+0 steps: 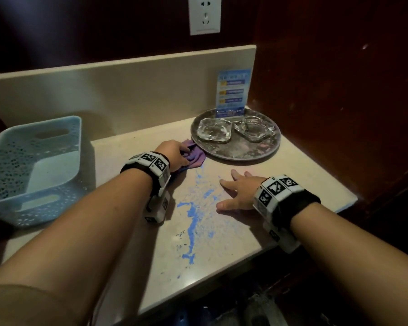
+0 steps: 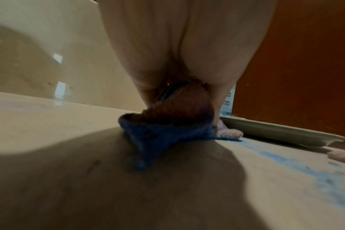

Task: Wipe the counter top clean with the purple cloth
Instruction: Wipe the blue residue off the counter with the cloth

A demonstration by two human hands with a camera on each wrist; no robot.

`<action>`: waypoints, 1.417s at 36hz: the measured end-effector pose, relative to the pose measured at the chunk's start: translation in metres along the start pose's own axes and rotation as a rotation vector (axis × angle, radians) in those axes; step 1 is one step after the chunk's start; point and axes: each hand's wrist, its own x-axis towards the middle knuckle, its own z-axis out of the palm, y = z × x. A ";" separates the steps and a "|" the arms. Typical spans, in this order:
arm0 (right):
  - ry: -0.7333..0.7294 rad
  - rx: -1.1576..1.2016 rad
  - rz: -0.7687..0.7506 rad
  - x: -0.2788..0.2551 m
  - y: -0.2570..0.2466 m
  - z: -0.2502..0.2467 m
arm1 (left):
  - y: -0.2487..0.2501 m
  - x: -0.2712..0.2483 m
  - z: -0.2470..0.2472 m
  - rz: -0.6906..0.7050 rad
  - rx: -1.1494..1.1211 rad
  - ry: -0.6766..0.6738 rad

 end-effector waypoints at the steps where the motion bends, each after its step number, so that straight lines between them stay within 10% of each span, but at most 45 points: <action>1: -0.003 0.004 0.001 0.000 0.000 0.000 | 0.001 0.002 0.000 0.012 0.007 -0.024; 25: 0.014 0.006 0.001 -0.003 -0.003 -0.001 | 0.017 -0.037 0.016 0.275 0.081 -0.308; 51: 0.043 0.029 -0.022 0.000 0.000 0.000 | 0.022 -0.051 0.031 0.133 0.075 -0.191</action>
